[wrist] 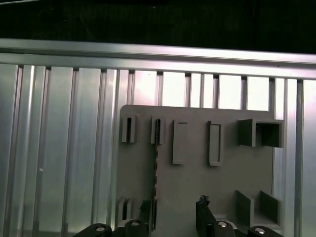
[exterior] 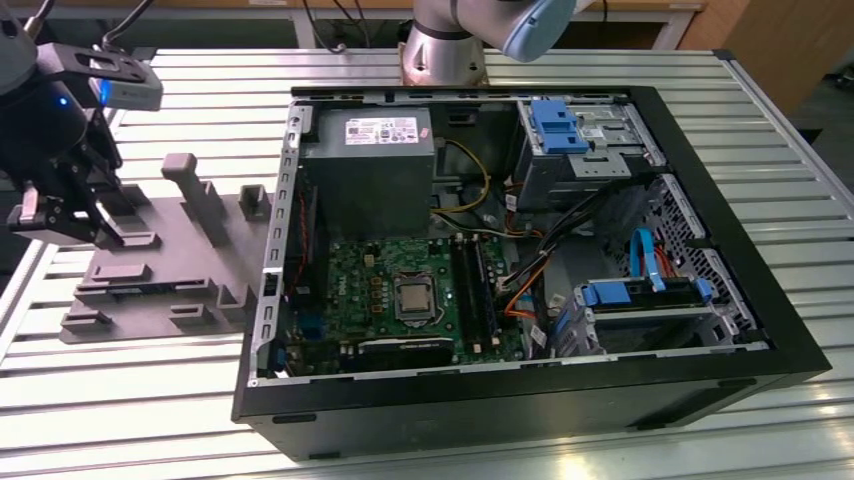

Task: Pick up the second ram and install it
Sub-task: 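Pick up the second ram and move it above second insertion slot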

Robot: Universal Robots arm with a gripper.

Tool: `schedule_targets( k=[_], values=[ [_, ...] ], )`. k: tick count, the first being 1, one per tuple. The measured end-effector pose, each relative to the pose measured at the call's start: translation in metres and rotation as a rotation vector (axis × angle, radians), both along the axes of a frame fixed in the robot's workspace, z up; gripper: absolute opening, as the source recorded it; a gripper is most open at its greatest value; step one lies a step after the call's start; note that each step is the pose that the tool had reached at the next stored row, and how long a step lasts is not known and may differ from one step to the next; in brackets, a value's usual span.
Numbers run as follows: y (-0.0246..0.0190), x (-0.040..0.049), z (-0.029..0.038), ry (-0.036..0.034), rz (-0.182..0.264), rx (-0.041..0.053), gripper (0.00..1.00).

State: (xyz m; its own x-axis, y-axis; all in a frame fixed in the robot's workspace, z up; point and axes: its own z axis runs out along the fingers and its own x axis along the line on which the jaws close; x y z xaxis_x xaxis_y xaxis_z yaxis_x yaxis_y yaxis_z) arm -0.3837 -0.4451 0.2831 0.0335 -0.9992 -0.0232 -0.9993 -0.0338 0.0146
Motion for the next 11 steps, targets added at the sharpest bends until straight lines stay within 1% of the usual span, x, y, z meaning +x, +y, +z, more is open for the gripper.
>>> schedule_targets(
  k=[8, 11],
  values=[
    [0.0, 0.0, -0.0016, 0.0, 0.0, -0.0001, 0.48],
    [-0.0016, 0.0, -0.0038, -0.0003, 0.0, 0.0001, 0.48]
  ],
)
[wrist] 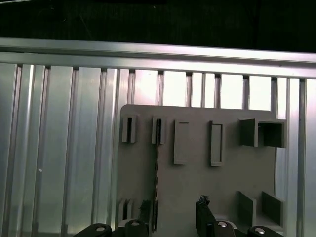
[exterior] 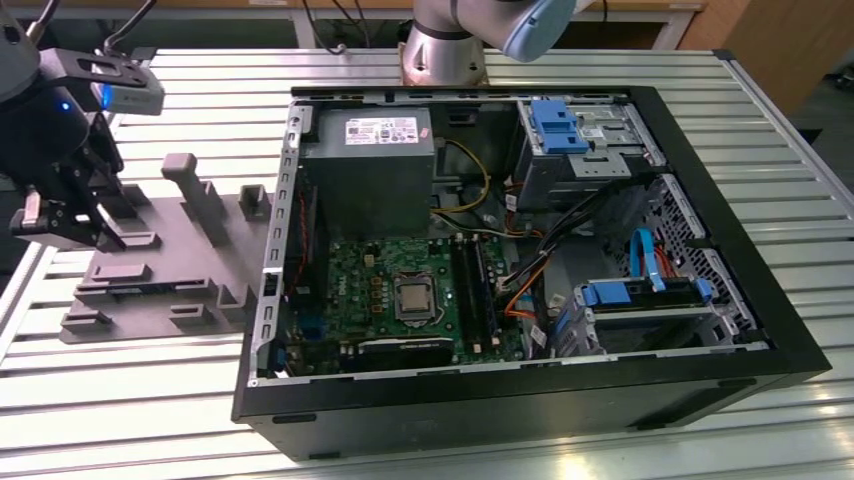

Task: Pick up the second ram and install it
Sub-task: 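Pick up the second ram and move it above second insertion slot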

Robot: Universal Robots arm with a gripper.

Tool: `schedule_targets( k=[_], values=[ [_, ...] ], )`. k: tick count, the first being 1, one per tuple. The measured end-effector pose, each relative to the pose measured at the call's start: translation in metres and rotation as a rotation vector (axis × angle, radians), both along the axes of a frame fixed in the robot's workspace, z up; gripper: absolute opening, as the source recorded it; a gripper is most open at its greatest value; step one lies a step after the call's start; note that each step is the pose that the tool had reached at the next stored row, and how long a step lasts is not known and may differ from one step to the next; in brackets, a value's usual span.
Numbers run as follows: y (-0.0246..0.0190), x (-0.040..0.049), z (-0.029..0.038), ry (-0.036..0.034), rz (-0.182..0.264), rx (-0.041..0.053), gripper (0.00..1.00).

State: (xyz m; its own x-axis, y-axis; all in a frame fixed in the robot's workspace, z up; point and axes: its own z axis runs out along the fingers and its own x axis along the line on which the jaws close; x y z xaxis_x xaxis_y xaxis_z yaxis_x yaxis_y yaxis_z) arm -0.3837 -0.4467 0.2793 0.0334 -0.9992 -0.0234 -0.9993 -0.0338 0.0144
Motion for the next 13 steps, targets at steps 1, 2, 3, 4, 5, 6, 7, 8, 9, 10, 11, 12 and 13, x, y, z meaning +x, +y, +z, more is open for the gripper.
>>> schedule_targets(
  k=[1, 2, 3, 4, 5, 6, 7, 8, 9, 10, 11, 12, 13],
  values=[
    [-0.0008, 0.0, -0.0017, 0.0, 0.0, 0.0, 0.48],
    [-0.0015, 0.0, -0.0035, -0.0001, 0.0, -0.0001, 0.48],
    [-0.0019, -0.0001, -0.0053, -0.0004, 0.0, 0.0, 0.48],
    [-0.0022, -0.0001, -0.0071, -0.0004, -0.001, -0.0001, 0.48],
    [-0.0027, -0.0001, -0.0088, -0.0004, -0.002, -0.0002, 0.48],
    [-0.0033, -0.0001, -0.0106, -0.0004, -0.002, -0.0002, 0.48],
    [-0.004, -0.0001, -0.0126, -0.0005, -0.002, -0.0001, 0.48],
    [-0.0045, -0.0001, -0.0144, -0.0005, -0.002, -0.0001, 0.48],
    [-0.0049, -0.0001, -0.0162, -0.0004, -0.002, -0.0001, 0.48],
    [-0.0052, -0.0001, -0.018, -0.0004, -0.002, -0.0001, 0.48],
    [-0.0055, -0.0001, -0.0197, -0.0005, -0.002, -0.0001, 0.46],
    [-0.0058, -0.0001, -0.0212, -0.0006, -0.002, -0.0001, 0.46],
    [-0.0061, -0.0001, -0.0228, -0.0006, -0.002, -0.0001, 0.4]
  ],
)
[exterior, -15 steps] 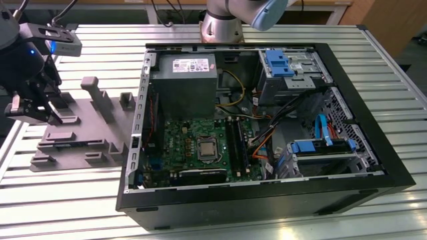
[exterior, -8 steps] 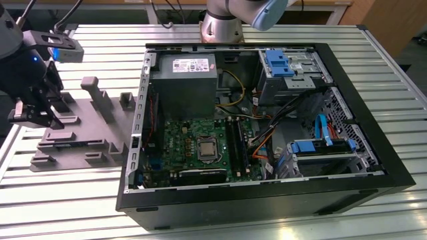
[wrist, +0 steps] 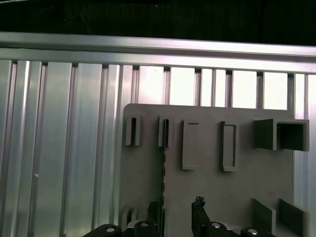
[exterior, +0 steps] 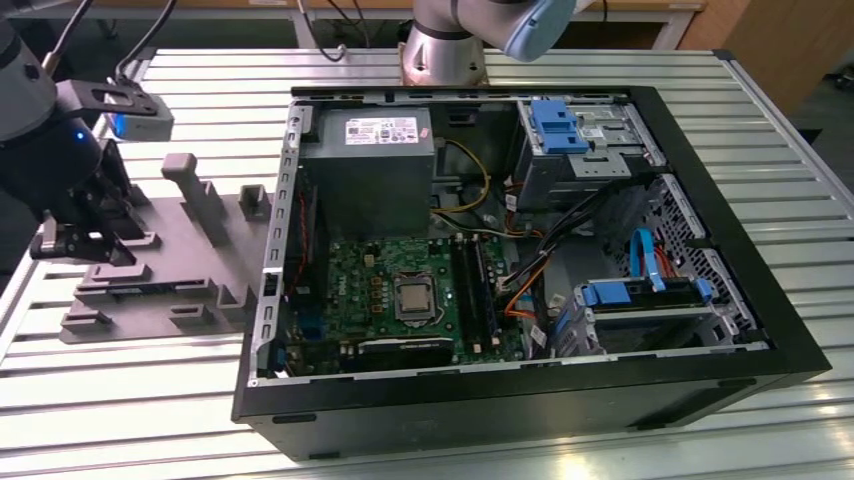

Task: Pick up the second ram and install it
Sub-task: 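Pick up the second ram and move it above second insertion slot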

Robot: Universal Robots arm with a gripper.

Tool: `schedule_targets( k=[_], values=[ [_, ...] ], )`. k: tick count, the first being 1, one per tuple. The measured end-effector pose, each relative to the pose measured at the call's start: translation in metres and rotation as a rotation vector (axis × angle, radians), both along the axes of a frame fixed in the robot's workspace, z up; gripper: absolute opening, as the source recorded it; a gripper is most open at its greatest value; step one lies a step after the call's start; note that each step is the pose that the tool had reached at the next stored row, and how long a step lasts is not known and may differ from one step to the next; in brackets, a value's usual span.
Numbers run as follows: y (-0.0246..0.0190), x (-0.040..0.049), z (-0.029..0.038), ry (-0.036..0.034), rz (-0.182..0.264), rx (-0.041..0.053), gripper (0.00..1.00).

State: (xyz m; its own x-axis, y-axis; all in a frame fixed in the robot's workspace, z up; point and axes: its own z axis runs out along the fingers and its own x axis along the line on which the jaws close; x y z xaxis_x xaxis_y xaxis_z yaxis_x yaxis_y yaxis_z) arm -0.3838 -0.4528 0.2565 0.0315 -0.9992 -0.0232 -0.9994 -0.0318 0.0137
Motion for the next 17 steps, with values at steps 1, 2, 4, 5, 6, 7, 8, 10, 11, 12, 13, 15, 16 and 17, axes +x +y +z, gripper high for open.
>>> schedule_targets(
  k=[1, 2, 4, 5, 6, 7, 8, 10, 11, 12, 13, 15, 16, 17],
  values=[
    [-0.0002, 0.0, -0.0014, -0.0001, 0.0, 0.0, 0.4],
    [-0.0004, 0.0, -0.0029, -0.0001, 0.0, 0.0, 0.4],
    [-0.0013, 0.0, -0.0059, 0.0, 0.0, -0.0001, 0.4],
    [-0.0019, -0.0001, -0.0076, 0.0001, 0.0, -0.0001, 0.4],
    [-0.0025, -0.0002, -0.0094, 0.0, 0.0, 0.0, 0.4],
    [-0.003, -0.0002, -0.0114, -0.0002, 0.0, 0.0001, 0.4],
    [-0.0032, -0.0003, -0.0132, -0.0002, 0.0, 0.0001, 0.4],
    [-0.0034, -0.0005, -0.0167, 0.0, -0.001, 0.0, 0.4],
    [-0.0035, -0.0008, -0.0185, -0.0001, -0.004, 0.0, 0.4],
    [-0.0035, -0.0012, -0.0204, -0.0001, -0.006, 0.0, 0.4],
    [-0.0036, -0.0017, -0.0223, -0.0001, -0.008, 0.0001, 0.4],
    [-0.0042, -0.0028, -0.0258, 0.0001, -0.012, -0.0001, 0.4],
    [-0.0044, -0.0031, -0.0277, -0.0001, -0.012, 0.0001, 0.4],
    [-0.0047, -0.0035, -0.0295, -0.0001, -0.012, 0.0, 0.4]
  ],
)
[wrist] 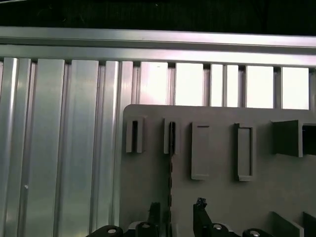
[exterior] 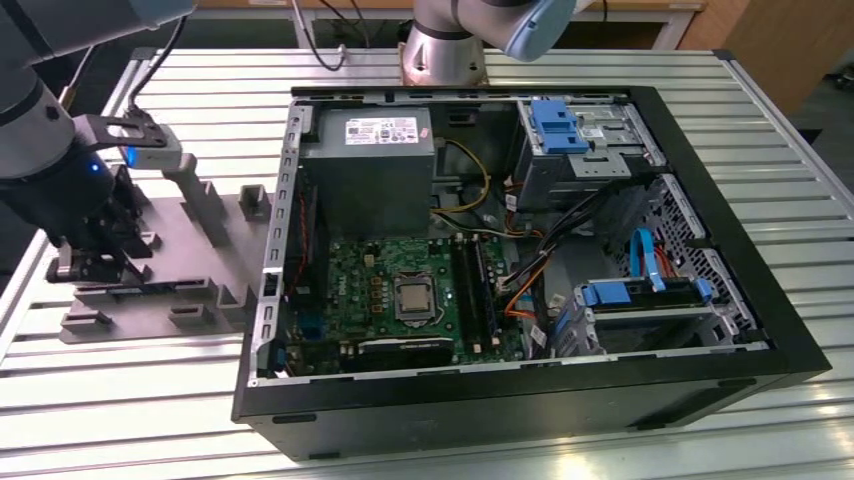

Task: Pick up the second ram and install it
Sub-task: 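Pick up the second ram and move it above second insertion slot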

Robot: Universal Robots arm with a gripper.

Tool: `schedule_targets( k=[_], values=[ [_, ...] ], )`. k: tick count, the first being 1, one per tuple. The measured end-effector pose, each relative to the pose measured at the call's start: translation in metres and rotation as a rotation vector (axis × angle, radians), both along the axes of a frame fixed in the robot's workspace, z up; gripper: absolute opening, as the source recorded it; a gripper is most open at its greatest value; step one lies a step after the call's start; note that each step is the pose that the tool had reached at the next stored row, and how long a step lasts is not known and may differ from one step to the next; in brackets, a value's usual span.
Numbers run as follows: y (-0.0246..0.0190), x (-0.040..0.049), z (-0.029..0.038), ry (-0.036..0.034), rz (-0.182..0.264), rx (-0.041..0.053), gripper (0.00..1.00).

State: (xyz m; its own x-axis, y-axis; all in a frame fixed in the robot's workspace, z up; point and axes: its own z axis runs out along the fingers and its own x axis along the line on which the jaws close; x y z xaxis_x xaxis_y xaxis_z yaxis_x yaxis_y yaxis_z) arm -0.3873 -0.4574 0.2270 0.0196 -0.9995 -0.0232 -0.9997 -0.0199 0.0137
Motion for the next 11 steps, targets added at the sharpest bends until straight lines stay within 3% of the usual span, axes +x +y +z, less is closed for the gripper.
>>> schedule_targets(
  k=[11],
  values=[
    [-0.0017, -0.0047, -0.0194, 0.0, -0.003, 0.0, 0.4]
  ],
)
